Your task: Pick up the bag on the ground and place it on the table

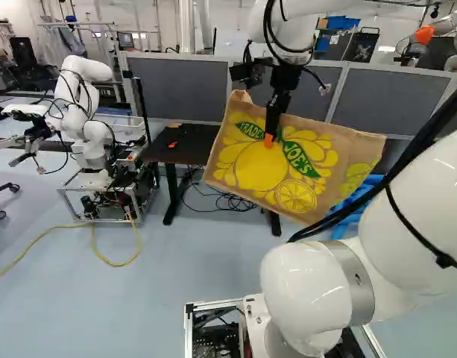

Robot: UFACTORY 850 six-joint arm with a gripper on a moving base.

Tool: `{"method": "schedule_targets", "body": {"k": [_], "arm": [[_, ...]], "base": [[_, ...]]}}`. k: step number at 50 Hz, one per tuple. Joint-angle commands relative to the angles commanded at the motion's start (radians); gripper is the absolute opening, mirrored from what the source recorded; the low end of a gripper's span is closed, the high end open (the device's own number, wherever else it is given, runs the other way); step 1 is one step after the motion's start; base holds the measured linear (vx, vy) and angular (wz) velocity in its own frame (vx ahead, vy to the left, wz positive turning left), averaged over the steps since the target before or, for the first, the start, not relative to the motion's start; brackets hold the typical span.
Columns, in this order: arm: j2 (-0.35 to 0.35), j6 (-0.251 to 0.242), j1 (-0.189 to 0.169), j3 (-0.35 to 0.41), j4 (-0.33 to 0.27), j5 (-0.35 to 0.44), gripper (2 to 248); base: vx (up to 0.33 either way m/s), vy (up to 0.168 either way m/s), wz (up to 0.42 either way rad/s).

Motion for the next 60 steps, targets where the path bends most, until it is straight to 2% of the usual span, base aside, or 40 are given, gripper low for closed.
{"method": "schedule_targets", "body": {"k": [31,60], "arm": [[0.000,0.000,0.000,0.000,0.000,0.000,21],[0.000,0.000,0.000,0.000,0.000,0.000,21]], "base": [[0.150,0.064,-0.021],[0.159,0.055,-0.174]]}}
